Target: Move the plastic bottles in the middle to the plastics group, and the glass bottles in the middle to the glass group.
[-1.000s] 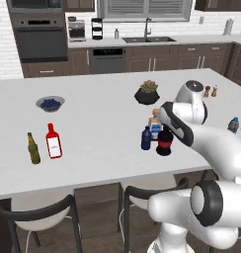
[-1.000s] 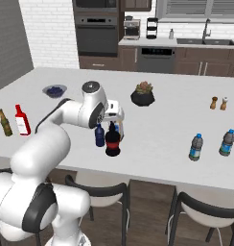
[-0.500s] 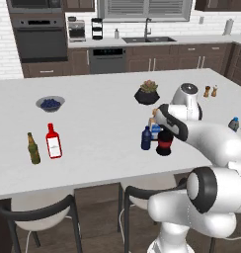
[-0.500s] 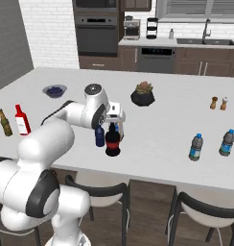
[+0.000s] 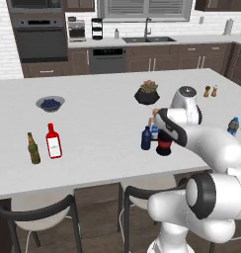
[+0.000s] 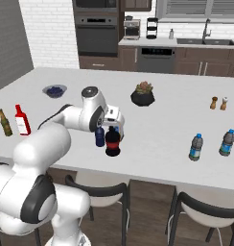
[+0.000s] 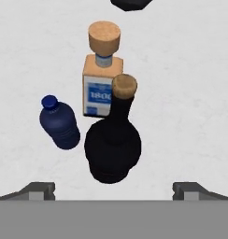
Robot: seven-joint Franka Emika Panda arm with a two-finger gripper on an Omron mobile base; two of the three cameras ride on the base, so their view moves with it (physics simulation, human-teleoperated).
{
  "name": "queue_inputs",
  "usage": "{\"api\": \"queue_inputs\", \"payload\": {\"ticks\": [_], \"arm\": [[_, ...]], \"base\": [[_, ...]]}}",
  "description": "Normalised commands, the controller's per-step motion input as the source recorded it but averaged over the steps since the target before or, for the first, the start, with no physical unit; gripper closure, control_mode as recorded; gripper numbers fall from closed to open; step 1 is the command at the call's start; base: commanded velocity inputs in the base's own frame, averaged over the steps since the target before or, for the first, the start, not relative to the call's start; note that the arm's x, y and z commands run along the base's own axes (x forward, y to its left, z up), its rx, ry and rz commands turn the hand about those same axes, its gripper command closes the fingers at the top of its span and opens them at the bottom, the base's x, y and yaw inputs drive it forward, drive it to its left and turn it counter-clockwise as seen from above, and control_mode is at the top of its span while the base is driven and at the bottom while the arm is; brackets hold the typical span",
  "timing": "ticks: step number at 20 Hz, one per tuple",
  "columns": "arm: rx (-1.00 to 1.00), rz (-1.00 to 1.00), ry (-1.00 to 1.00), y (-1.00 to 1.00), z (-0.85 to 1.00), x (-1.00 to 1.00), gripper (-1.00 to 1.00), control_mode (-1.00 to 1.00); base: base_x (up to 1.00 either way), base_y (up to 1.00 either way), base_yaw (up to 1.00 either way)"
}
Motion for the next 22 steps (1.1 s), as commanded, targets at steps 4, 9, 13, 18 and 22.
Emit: {"api": "queue_inputs", "payload": {"ticks": [4,9,13,18,22], "arm": [[0.00,-0.04,0.00,0.00,-0.04,0.02,-1.00,-1.00],[0.00,0.00,0.00,0.00,0.00,0.18,-1.00,-1.00],[0.00,0.00,0.00,0.00,-0.05,0.15,-1.00,-1.00],[0.00,0.00,0.00,0.00,-0.16,0.15,-1.00,-1.00],[0.00,0.00,0.00,0.00,-0.18,0.12,-1.00,-1.00]], "base": [[0.00,0.00,0.00],[0.00,0.00,0.00],[0.00,0.00,0.00],[0.00,0.00,0.00],[0.00,0.00,0.00]]}}
